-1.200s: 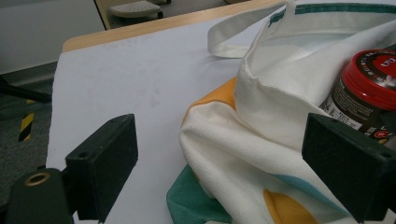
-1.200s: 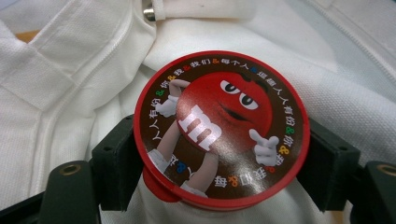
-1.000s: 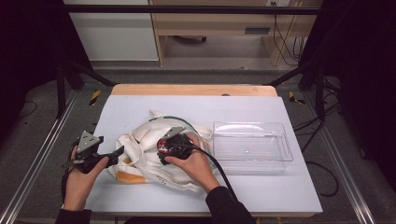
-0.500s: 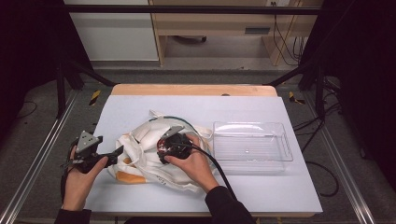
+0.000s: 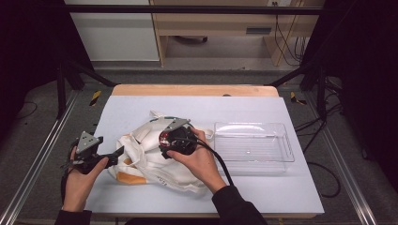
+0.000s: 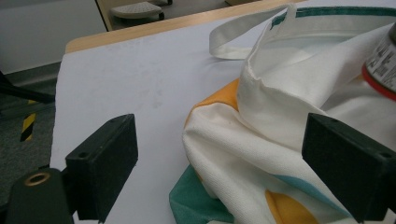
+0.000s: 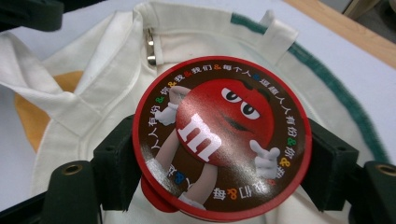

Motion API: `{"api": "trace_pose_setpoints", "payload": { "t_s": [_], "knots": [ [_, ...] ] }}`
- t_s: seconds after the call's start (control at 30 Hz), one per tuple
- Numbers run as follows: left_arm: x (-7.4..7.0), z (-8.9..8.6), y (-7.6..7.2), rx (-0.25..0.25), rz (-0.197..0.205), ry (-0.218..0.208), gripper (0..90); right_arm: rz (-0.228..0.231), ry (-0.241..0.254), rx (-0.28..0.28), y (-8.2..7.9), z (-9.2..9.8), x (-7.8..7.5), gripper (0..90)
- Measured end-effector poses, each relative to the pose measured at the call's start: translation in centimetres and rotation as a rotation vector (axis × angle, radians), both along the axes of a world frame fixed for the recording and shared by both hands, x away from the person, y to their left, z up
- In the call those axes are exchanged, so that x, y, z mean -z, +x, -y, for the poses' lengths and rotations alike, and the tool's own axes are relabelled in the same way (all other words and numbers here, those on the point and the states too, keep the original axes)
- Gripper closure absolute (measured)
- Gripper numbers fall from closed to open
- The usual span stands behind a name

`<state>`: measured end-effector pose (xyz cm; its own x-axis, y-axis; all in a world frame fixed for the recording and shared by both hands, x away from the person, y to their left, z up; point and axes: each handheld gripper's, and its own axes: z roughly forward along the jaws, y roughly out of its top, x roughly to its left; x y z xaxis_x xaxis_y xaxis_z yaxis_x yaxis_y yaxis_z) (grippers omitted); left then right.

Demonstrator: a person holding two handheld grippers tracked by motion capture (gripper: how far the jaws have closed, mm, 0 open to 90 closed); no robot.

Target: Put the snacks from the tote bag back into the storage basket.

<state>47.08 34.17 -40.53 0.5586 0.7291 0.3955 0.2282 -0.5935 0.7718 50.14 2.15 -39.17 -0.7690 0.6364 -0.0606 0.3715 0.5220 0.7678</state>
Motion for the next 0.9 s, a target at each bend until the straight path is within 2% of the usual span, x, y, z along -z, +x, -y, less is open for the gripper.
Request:
{"api": "trace_pose_setpoints", "payload": {
  "t_s": [0.17, 0.27, 0.43, 0.53, 0.6, 0.63, 0.73, 0.8, 0.83, 0.9],
  "knots": [
    [0.0, 0.0, 0.0, -0.003, 0.001, -0.003, 10.2, 0.015, 0.005, -0.001, -0.3, 1.2, -1.9, 25.9],
    [0.1, 0.1, 0.0, -0.006, 0.0, -0.005, 10.2, 0.022, 0.011, 0.0, -0.5, 2.7, -3.2, 25.9],
    [0.0, 0.2, -0.1, -0.004, 0.003, 0.001, 10.2, 0.024, 0.014, 0.019, -0.5, 5.1, -4.5, 25.9],
    [0.1, 0.3, -0.1, -0.006, -0.001, -0.02, 10.2, 0.026, 0.009, 0.028, -0.4, 6.4, -5.0, 25.9],
    [-0.1, 0.0, 0.0, 0.012, 0.007, 0.012, 10.2, 0.026, 0.007, 0.034, -0.4, 7.2, -5.3, 25.9],
    [-0.2, 0.0, 0.0, 0.016, 0.009, 0.006, 10.2, 0.025, 0.009, 0.037, -0.4, 7.7, -5.3, 25.9],
    [0.3, 0.4, -0.1, -0.023, -0.003, -0.029, 10.2, 0.018, 0.002, 0.047, -0.3, 8.9, -5.3, 25.9],
    [0.4, 0.7, -0.2, -0.015, -0.007, -0.014, 10.2, 0.017, 0.001, 0.054, -0.2, 9.7, -5.2, 25.9],
    [0.3, 0.8, -0.1, 0.002, -0.004, 0.01, 10.2, 0.015, 0.004, 0.057, -0.3, 9.9, -5.2, 25.9],
    [0.1, 0.8, 0.0, 0.027, 0.004, 0.032, 10.2, 0.014, 0.011, 0.057, -0.3, 10.6, -5.2, 25.9]
  ]
}}
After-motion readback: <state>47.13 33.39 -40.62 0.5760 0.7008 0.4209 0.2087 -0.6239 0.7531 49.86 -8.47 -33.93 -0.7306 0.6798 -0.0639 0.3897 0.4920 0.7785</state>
